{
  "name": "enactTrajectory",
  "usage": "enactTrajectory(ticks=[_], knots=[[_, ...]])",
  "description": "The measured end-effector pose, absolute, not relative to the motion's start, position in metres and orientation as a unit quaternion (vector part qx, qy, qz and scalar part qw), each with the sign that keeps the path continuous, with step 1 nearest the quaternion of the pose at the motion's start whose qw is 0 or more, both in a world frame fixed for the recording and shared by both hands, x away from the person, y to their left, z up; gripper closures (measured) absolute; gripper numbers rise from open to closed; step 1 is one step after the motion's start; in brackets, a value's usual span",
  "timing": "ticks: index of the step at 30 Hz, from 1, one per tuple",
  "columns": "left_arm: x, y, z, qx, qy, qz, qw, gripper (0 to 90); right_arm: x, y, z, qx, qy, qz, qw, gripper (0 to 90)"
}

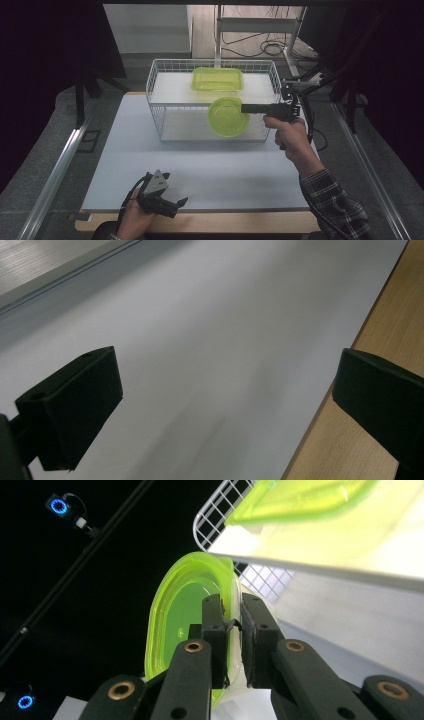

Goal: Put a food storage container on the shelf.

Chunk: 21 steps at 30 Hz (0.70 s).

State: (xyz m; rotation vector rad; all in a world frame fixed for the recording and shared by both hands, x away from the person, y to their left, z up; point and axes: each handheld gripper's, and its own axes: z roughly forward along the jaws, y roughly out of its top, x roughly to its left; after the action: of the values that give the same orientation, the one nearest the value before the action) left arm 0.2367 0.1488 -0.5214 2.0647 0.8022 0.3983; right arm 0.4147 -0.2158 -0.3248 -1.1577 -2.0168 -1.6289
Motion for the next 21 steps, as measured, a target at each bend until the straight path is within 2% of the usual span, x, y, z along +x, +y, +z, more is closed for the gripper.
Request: enactTrajectory(ticks=[8, 21], knots=[[0.237, 0.149, -0.521, 0.826, 0.322, 0.159, 0.434, 0.0, 0.424, -0.212, -0.301, -0.403, -0.692, -0.582, 0.143, 81.8], [0.236, 0.149, -0.521, 0.828, 0.321, 0.158, 0.432, 0.0, 0.448, -0.198, -0.270, -0.419, -0.677, -0.596, 0.105, 81.8]])
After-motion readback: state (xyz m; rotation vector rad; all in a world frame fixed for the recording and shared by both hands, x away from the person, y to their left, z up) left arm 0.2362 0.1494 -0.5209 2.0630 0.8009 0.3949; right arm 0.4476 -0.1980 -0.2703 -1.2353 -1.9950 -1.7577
